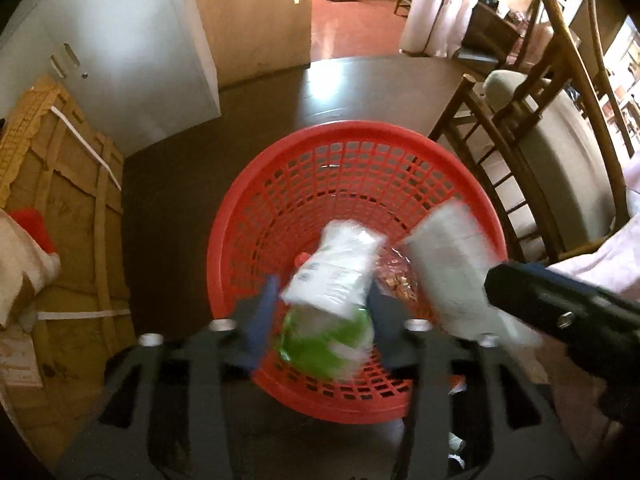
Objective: Collect trash
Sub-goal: 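Carry both items to the red basket and open both tools to drop them, then swing both tools back toward the table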
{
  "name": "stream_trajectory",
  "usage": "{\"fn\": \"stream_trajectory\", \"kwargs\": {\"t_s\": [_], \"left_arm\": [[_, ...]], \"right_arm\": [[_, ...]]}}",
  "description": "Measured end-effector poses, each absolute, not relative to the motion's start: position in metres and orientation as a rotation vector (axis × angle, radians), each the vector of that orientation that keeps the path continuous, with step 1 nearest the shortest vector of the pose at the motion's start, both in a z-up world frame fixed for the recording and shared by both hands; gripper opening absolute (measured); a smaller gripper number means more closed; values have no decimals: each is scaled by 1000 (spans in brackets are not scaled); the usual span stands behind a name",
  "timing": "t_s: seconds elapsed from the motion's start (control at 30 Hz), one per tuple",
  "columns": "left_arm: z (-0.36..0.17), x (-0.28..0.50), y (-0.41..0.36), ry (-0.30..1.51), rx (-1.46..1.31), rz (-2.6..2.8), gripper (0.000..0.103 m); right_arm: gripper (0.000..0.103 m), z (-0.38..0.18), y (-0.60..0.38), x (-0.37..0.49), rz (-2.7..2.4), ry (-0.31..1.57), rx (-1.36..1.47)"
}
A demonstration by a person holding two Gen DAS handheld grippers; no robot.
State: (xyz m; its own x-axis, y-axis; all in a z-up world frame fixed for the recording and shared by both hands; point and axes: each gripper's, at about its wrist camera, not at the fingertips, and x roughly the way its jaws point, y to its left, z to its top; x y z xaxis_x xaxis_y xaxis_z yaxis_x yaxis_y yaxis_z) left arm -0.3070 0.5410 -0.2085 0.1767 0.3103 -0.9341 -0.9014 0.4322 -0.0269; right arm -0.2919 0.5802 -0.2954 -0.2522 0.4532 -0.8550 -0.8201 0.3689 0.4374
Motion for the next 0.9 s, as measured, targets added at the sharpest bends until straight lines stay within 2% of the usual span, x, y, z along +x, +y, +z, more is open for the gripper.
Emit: {"fn": "stream_trajectory", "kwargs": {"t_s": [0.03, 0.23, 0.37, 0.67, 0.9], "left_arm": [[-206, -307, 540, 1047, -684, 972, 66], [-185, -304, 527, 1009, -629, 978, 73], [-168, -301, 512, 976, -616, 966, 73], [-105, -284, 459, 892, -489, 928, 76], [-52, -261, 402, 801, -375, 847, 84]], "right_arm": [[52, -293, 578, -292, 1262, 1339, -377], [52, -267, 553, -284, 1279, 1306, -376], [59, -243, 535, -280, 1286, 1253, -354], [61, -165, 465, -255, 1257, 1042, -259], [71, -112, 369, -219, 1171, 873, -171]]}}
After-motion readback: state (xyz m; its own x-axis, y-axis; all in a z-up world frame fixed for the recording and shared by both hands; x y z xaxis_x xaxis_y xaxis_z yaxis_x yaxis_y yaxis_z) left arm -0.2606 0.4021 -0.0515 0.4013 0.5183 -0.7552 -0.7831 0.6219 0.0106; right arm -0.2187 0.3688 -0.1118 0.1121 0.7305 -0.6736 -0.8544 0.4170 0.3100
